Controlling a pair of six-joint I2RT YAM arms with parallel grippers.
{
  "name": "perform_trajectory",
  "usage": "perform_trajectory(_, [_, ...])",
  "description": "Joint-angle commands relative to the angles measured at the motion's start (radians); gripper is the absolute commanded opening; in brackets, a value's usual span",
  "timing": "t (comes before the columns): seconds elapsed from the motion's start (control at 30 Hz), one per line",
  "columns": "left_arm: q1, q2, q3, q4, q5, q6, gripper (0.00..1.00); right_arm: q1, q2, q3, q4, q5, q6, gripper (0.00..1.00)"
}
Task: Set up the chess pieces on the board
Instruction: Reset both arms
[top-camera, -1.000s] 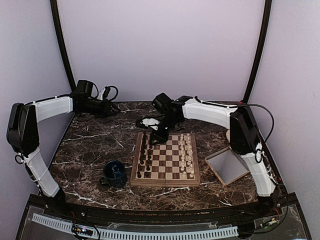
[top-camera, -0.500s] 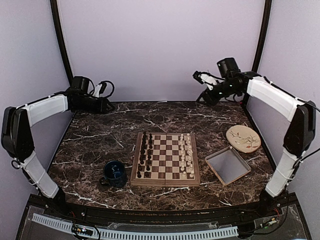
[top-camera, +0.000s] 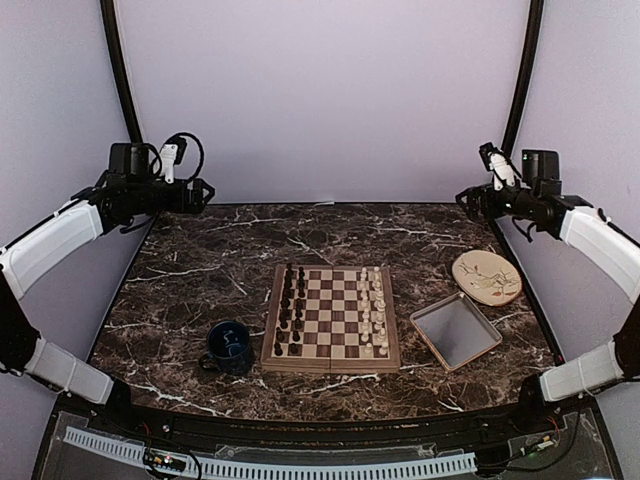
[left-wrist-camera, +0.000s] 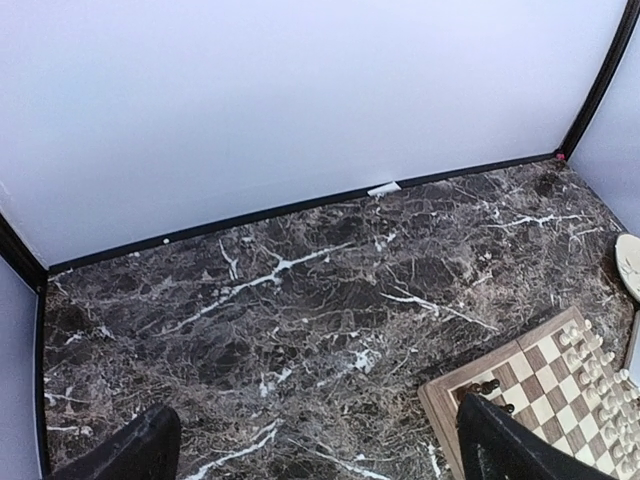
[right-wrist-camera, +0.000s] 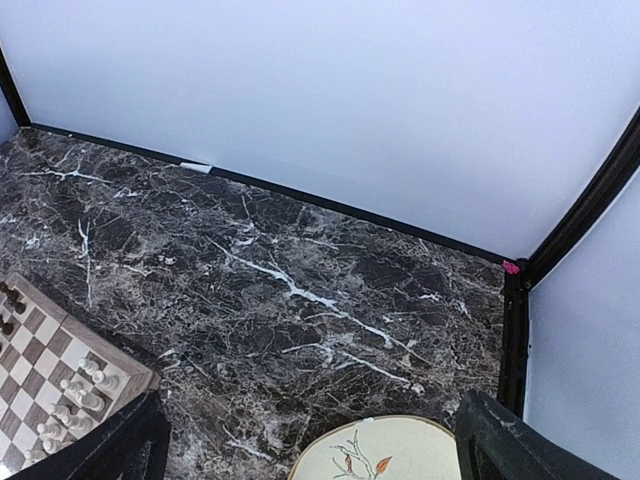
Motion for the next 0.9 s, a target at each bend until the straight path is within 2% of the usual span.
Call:
perform_trajectory(0.0, [-0.009, -0.073, -0.099, 0.119, -0.061, 0.031, 0.99, 0.001, -0.078, -0.134, 0.196, 0.023, 0.043, 1.0])
perform_trajectory(0.17, [-0.009, -0.16, -0.253, 0.278, -0.07, 0.081, 0.99, -0.005, -0.133, -0.256, 0.311, 0.041, 0.088, 1.0])
perform_trajectory(0.33, [-0.009, -0.234, -0.393, 0.393, -0.105, 0.104, 0.99, -0.014, -0.128, -0.272, 0.319, 0.116, 0.101, 1.0])
perform_trajectory(0.87, [-0.009, -0.221, -0.381, 0.371, -0.151, 0.105, 0.99, -0.049, -0.136, -0.332, 0.373, 0.112, 0.128, 1.0])
